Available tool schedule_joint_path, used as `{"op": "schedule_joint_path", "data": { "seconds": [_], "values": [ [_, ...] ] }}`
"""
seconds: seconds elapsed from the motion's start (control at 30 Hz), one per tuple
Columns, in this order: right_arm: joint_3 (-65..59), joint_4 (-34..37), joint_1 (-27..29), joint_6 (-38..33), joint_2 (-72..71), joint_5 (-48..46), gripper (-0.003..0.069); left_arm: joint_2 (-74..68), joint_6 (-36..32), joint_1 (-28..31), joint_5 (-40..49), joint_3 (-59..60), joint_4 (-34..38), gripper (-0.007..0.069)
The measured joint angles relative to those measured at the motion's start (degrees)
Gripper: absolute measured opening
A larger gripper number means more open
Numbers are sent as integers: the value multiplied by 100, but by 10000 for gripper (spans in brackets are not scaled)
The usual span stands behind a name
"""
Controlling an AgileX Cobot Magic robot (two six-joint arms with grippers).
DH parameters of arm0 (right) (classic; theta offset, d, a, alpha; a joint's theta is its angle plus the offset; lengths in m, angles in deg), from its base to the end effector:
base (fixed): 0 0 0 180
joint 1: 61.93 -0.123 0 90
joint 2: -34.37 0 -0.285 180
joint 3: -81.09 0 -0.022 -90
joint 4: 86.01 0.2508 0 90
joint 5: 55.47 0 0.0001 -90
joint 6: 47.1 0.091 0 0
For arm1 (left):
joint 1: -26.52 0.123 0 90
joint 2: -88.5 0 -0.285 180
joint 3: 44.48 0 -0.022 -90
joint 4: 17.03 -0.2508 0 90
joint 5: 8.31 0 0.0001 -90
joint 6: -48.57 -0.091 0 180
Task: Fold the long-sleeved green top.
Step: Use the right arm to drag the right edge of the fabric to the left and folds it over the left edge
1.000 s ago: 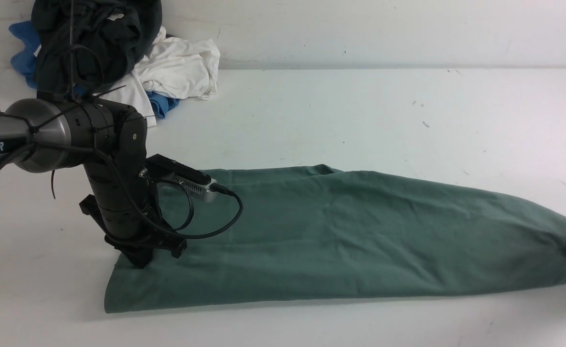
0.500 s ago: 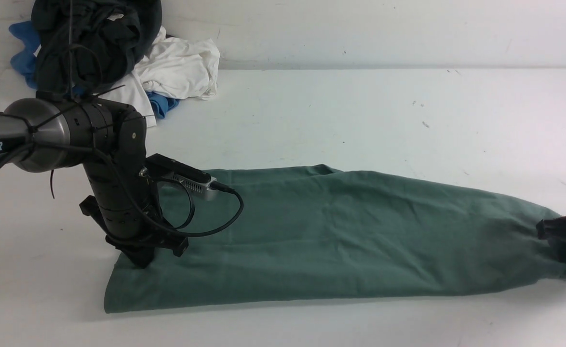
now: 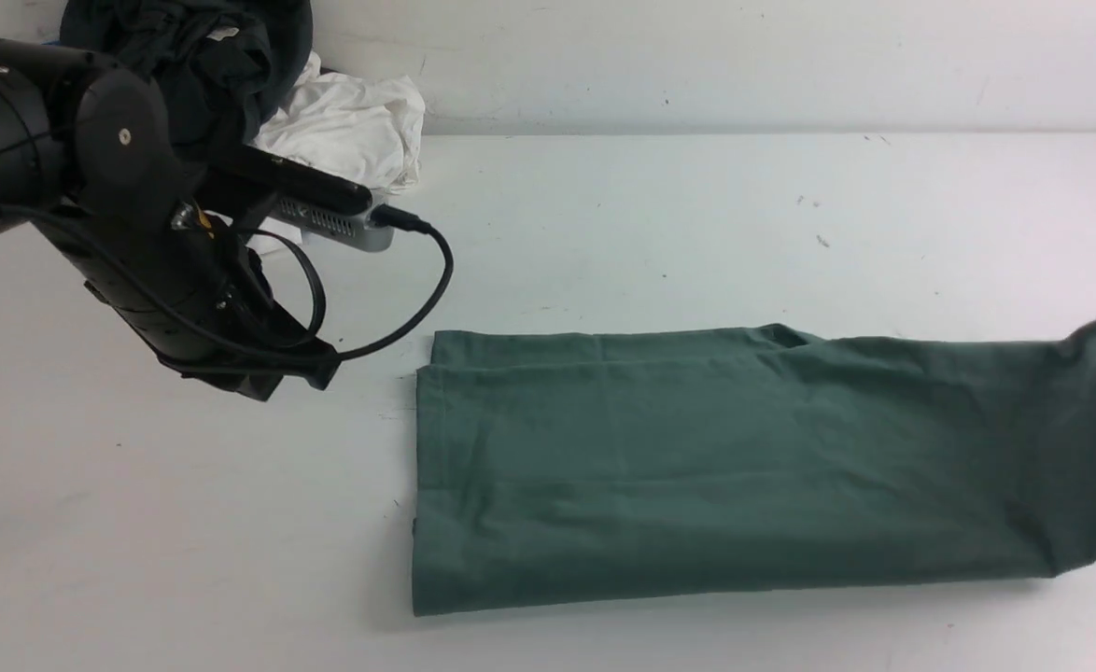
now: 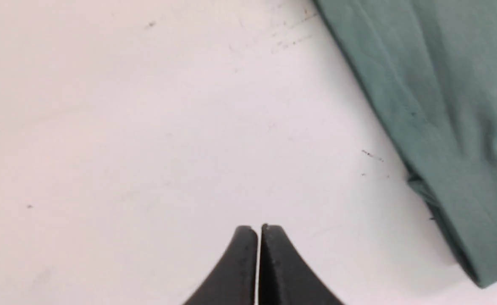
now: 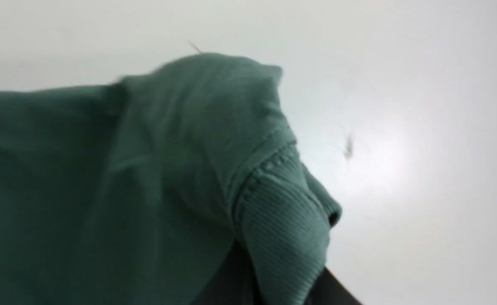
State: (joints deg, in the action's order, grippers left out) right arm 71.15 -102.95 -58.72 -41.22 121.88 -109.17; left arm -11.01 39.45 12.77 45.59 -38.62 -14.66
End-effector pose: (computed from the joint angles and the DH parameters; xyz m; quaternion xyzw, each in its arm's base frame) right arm 0.2817 -0.0372 0.3204 0.0212 0.9592 -0.1309 0.2495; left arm 0.3168 -0.0807 0.2737 0.1862 0.9657 -0.0259 0.1790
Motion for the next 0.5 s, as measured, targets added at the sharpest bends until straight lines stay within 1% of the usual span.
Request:
{"op": "schedule_joint_path", "data": {
  "seconds": [0.07, 0.13, 0.17, 0.2, 0.27, 0.33, 0.37, 0.4, 0.47, 0.5],
  "values": [
    [347, 285, -537, -220, -13, -155, 36, 46, 0, 0, 0, 0, 0, -8],
    [623, 496, -1277, -303, 72, -260, 36, 52, 0, 0, 13, 5, 0, -8],
    [721, 547, -1483, -303, 117, -279, 36, 52, 0, 0, 29, 5, 0, -8],
    [859, 588, -1958, -261, 265, -292, 36, 52, 0, 0, 52, 5, 0, -8],
    [1039, 615, -2406, -160, 466, -299, 36, 52, 0, 0, 96, 5, 0, -8],
    [1278, 658, -3038, -41, 867, -305, 36, 52, 0, 0, 160, 12, 0, -8],
    [1301, 664, -3143, -21, 946, -305, 36, 52, 0, 0, 160, 12, 0, -8],
    [1485, 714, -3475, 58, 1239, -292, 36, 52, 0, 0, 174, 14, 0, -8],
    [1731, 792, -3904, 142, 1660, -197, 36, 52, 0, 0, 187, 24, 0, -8],
    [1781, 821, -3936, 148, 1744, -183, 36, 52, 0, 0, 187, 33, 0, -8]
  ]
}}
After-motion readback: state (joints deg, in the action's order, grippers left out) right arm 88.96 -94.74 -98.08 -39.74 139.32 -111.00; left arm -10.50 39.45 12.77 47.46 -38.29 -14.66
